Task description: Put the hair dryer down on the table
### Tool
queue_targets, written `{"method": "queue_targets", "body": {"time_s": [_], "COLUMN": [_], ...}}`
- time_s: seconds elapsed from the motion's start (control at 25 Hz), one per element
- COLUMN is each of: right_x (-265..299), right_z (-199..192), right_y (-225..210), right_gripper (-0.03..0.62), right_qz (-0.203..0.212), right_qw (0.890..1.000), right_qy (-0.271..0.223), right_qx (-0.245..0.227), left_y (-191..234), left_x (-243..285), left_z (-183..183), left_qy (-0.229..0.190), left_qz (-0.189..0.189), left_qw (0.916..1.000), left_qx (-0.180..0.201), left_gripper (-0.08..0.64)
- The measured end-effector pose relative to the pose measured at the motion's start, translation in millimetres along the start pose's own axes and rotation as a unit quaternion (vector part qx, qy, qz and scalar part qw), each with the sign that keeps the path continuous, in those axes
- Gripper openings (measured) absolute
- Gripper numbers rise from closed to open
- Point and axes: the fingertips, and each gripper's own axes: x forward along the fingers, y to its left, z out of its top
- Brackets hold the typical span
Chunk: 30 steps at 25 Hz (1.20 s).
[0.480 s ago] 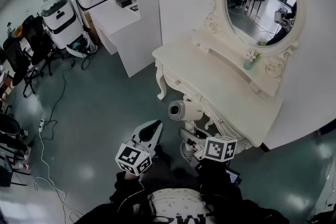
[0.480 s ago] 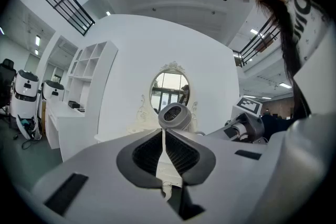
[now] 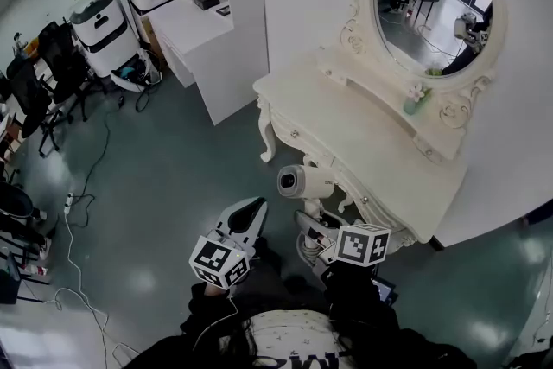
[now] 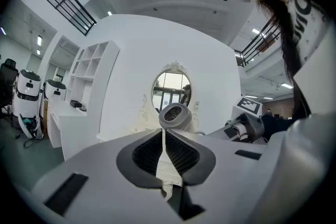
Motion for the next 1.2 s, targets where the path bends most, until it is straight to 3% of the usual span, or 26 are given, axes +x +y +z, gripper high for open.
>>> {"method": "queue_targets", "body": {"time_s": [0.68,1.2], "right_x": [18,101], "right_z": [12,63], "right_y": [-17,-21], "right_gripper": [0.229,0.229], "right_qz": [-0.012,-0.039], "right_qw": [1.000,0.999], "right_qy": [0.013,-0.003], "right_qx": [0.001,0.008], "left_y": [18,104], "left_x": [22,71], "left_z": [-3,32], "left_qy": [0.002,0.002], "left_qz": [-0.003,-0.041], "left_qw": [0.9999,0.9991], "left_qx": [-0.014,-0.008], "left_gripper": [0.002,0.002]}}
